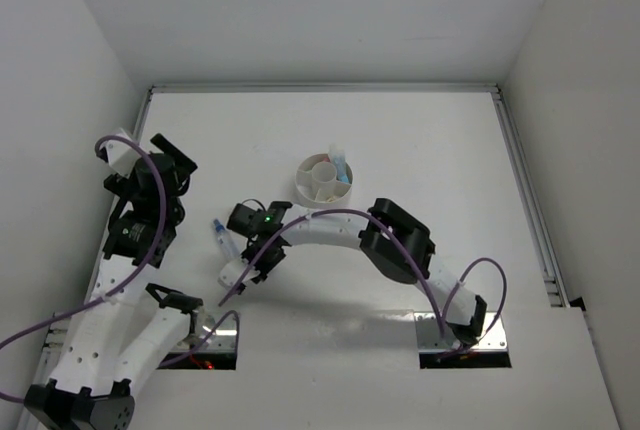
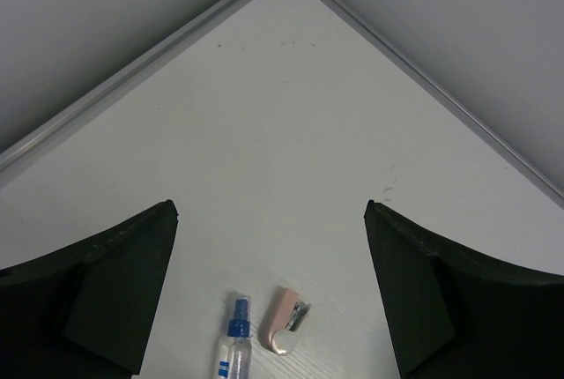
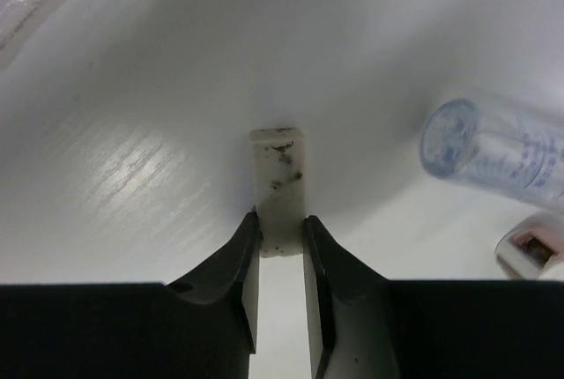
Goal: Sort the stationery into containers
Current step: Pick up the stationery from the center of the board, then place the stationery in the storage box, then pick up the stapler from the center of the board.
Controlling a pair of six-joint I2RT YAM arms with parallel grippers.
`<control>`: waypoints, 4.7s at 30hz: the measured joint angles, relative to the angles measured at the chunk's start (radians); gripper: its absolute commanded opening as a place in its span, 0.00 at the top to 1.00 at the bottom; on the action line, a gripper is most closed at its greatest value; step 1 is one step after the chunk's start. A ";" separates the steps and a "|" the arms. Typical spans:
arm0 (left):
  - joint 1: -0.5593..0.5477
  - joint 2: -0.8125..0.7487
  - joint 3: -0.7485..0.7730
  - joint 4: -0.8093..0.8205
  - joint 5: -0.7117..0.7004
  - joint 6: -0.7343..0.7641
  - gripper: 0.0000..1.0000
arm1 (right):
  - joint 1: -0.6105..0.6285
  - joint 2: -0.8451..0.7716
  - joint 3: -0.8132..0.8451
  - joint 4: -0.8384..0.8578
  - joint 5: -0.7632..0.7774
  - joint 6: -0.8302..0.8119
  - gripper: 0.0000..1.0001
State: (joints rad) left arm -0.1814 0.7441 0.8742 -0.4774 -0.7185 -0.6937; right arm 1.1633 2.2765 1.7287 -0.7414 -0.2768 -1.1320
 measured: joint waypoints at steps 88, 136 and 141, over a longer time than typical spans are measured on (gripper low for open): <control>0.000 0.706 0.022 -0.021 0.531 -0.086 0.37 | -0.358 -0.880 -0.380 0.238 0.444 0.816 0.18; -0.080 0.973 0.156 -0.191 0.540 0.031 0.96 | -0.428 -0.949 -0.608 0.356 0.237 0.935 0.19; -0.081 0.985 0.178 -0.195 0.549 0.032 1.00 | -0.428 -0.958 -0.612 0.358 0.227 0.935 0.19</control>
State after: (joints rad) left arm -0.2626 1.7287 1.0523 -0.6724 -0.1696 -0.6621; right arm 0.7349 1.3186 1.1168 -0.3832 -0.0498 -0.1967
